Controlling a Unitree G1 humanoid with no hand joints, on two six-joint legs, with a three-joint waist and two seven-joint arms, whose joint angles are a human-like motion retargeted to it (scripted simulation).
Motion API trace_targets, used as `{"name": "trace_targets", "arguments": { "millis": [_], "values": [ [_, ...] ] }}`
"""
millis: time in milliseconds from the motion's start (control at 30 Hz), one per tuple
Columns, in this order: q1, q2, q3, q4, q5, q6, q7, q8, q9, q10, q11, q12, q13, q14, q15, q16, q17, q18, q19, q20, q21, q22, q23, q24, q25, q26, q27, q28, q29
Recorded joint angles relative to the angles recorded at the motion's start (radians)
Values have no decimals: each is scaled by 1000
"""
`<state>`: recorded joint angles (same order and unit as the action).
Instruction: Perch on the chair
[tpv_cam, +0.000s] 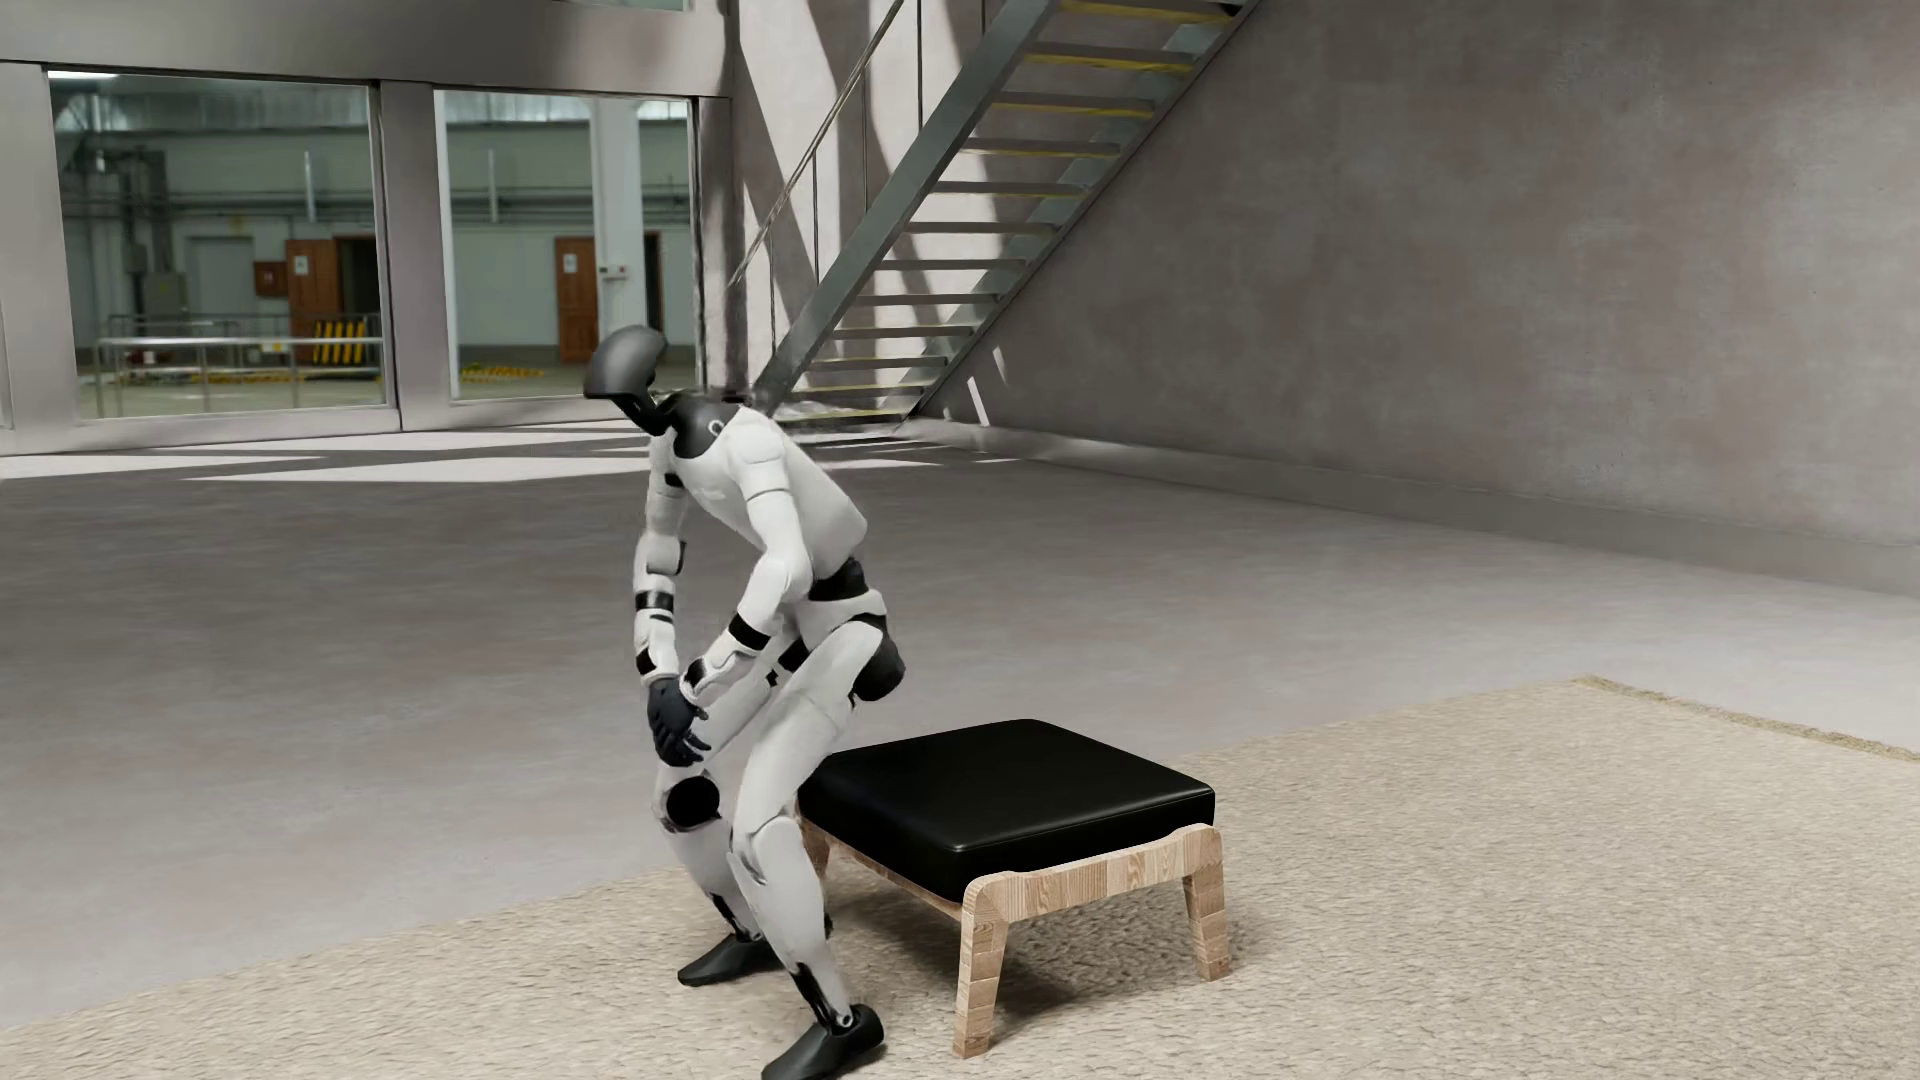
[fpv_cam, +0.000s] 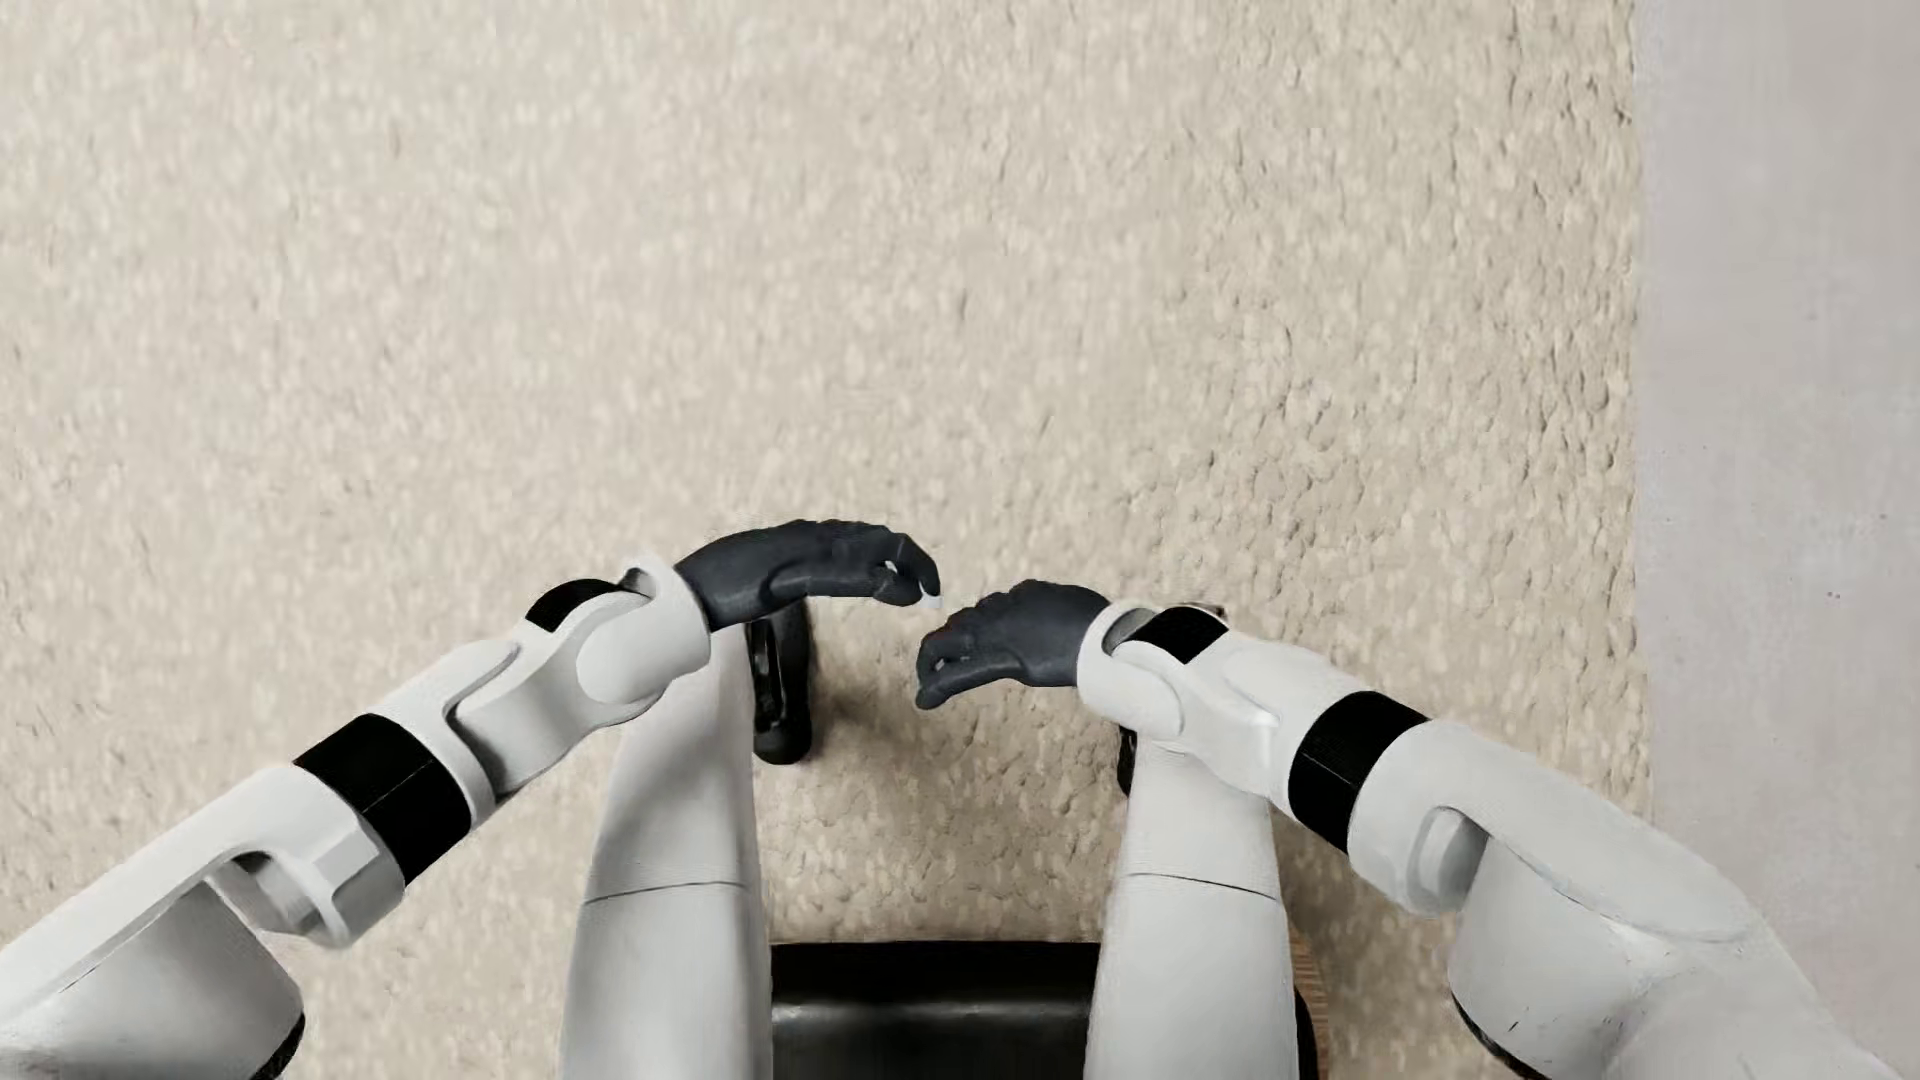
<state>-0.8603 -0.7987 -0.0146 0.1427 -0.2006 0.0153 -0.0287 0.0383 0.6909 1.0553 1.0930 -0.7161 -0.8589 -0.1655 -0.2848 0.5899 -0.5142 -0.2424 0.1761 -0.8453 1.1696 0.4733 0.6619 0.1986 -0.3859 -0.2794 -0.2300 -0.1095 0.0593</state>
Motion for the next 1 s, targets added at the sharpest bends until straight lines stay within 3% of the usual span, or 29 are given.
{"name": "trace_targets", "arguments": {
  "millis": [67, 200, 300, 400, 500, 667, 767, 833, 900, 1000],
  "values": [
    [-132, -124, 4, 10, -12, 1, -25, 30, 55, 132, 138, -72, -97, -32, -41, 84, -84, -22, 12, -34, 62, -128, -124, -42, 25, -31, -17, 90, -133],
    [-367, -356, 3, 30, -27, -1, -68, 97, 129, 398, 420, -162, -279, -90, -122, 272, -299, -74, 25, -65, 204, -401, -442, -165, 130, -75, -32, 275, -375],
    [-507, -490, 2, 55, -31, -8, -104, 138, 172, 592, 615, -188, -364, -127, -176, 393, -422, -103, 38, -46, 248, -564, -611, -228, 177, -109, -49, 373, -502],
    [-595, -576, 2, 55, -36, -10, -128, 170, 196, 738, 765, -184, -395, -145, -211, 456, -505, -104, 44, -13, 251, -673, -711, -260, 200, -129, -57, 423, -560],
    [-615, -603, 6, 58, -37, -11, -139, 187, 199, 835, 860, -139, -357, -146, -214, 462, -538, -88, 47, 44, 204, -699, -740, -259, 205, -120, -44, 416, -560],
    [-545, -546, 10, 48, -36, -9, -138, 203, 159, 923, 939, -50, -150, -124, -180, 368, -459, -51, 40, 119, -19, -599, -636, -199, 164, -69, -11, 291, -433],
    [-437, -436, 8, 58, -43, -11, -131, 187, 121, 911, 927, 78, 44, -91, -145, 270, -329, -36, 37, 197, -217, -467, -480, -139, 126, -48, -5, 208, -326],
    [-374, -385, 5, 60, -37, -23, -122, 183, 99, 898, 918, 179, 167, -70, -122, 188, -221, -31, 21, 292, -356, -395, -372, -102, 115, -27, 11, 171, -295],
    [-324, -336, 1, 57, -26, -27, -119, 179, 71, 885, 908, 283, 276, -52, -104, 100, -100, -21, 9, 378, -482, -316, -266, -92, 131, -19, 33, 197, -326],
    [-271, -272, 2, 53, -7, -25, -118, 168, 30, 877, 894, 403, 412, -40, -90, -38, 58, 0, -8, 490, -640, -180, -142, -135, 242, 22, 97, 309, -444]
  ]
}}
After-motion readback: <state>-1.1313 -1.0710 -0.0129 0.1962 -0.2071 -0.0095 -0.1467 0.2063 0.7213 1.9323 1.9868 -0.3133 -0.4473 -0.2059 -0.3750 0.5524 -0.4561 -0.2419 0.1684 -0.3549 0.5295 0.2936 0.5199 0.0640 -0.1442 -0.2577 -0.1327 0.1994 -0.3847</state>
